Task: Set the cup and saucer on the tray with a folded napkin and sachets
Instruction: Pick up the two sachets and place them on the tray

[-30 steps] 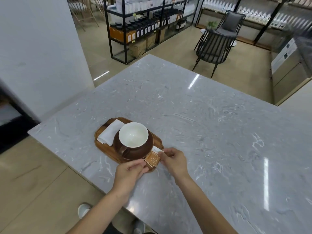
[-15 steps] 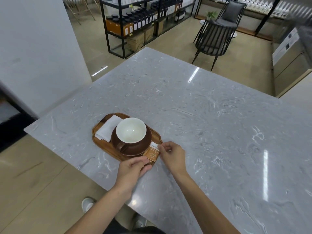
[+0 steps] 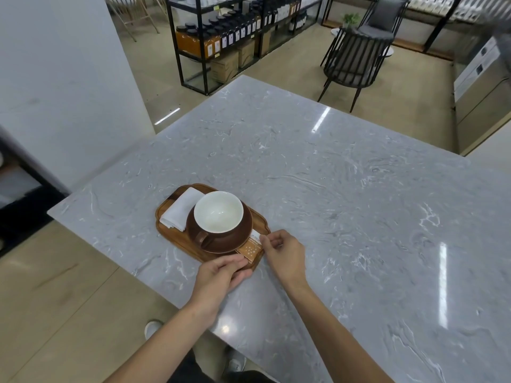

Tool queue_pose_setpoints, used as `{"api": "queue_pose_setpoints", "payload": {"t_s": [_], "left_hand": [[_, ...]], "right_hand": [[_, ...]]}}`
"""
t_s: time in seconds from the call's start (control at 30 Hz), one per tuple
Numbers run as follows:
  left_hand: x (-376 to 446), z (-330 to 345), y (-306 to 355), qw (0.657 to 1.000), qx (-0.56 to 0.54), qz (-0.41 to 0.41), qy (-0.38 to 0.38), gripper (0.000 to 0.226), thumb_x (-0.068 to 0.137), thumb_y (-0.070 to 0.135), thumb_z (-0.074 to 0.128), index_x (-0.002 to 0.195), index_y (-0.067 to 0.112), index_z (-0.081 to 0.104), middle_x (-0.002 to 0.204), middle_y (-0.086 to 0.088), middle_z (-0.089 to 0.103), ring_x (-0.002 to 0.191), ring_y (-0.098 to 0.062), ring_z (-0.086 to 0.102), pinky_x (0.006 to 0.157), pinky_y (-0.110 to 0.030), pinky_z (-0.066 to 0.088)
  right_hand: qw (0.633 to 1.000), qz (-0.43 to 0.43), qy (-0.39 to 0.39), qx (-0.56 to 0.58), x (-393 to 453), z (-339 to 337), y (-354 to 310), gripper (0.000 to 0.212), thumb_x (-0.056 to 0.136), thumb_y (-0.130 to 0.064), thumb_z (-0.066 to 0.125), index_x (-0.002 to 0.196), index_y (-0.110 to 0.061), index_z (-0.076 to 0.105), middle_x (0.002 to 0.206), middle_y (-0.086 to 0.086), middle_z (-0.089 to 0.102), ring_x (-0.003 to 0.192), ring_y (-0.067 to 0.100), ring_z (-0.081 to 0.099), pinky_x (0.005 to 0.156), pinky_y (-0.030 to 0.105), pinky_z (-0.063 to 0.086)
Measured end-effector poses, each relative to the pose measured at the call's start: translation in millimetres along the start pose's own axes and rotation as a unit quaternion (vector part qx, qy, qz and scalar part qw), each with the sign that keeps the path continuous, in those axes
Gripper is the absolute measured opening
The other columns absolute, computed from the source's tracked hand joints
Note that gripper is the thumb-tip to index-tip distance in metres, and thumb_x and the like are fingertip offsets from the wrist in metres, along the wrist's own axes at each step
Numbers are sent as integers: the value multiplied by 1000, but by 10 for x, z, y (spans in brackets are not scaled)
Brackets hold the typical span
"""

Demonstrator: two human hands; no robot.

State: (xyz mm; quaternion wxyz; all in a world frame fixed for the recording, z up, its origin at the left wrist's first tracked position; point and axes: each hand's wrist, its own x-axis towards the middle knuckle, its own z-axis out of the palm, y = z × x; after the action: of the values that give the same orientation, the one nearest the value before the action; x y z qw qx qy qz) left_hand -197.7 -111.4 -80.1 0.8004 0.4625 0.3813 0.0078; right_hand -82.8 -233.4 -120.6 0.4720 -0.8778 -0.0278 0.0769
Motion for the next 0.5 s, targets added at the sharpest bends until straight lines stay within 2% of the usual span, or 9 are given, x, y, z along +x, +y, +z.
{"api": "queue_pose_setpoints", "payload": {"t_s": [0.17, 0.27, 0.33, 0.4, 0.5], "left_hand": [[2, -58, 35, 1000, 21, -3, -20, 16, 93, 3, 68, 107, 5, 74, 98, -11, 80, 90, -24, 79, 77, -26, 64], [32, -125, 131, 986, 158, 50, -26, 15, 97, 9, 64, 109, 11, 73, 99, -8, 79, 84, -20, 79, 75, -27, 64], [38, -180, 264, 944, 302, 127, -36, 15, 99, 16, 59, 108, 17, 72, 99, 2, 77, 78, -14, 78, 70, -25, 63], [36, -228, 430, 881, 415, 217, -62, 15, 100, 23, 57, 102, 24, 72, 96, 11, 76, 74, -5, 76, 66, -20, 60], [52, -234, 750, 785, 506, 348, -80, 16, 97, 29, 58, 92, 30, 72, 82, 16, 76, 72, 3, 72, 66, -19, 56]], "right_hand": [[1000, -9, -2, 1, -19, -16, 9, 19, 83, -42, 77, 82, -25, 69, 69, -11, 69, 70, -4, 65, 61, 13, 48], [1000, -12, 7, -11, 4, -69, -40, 21, 85, -45, 75, 82, -25, 69, 69, -13, 68, 66, -5, 64, 58, 9, 44], [999, -21, 14, -24, 33, -129, -111, 22, 87, -47, 72, 82, -26, 69, 71, -14, 68, 66, -3, 64, 59, 12, 43], [998, -41, 23, -40, 60, -197, -208, 21, 89, -46, 69, 82, -26, 69, 74, -15, 68, 68, -2, 63, 62, 19, 45], [992, -88, 53, -78, 138, -321, -418, 21, 91, -45, 65, 84, -27, 70, 80, -14, 68, 70, 0, 63, 64, 25, 48]]}}
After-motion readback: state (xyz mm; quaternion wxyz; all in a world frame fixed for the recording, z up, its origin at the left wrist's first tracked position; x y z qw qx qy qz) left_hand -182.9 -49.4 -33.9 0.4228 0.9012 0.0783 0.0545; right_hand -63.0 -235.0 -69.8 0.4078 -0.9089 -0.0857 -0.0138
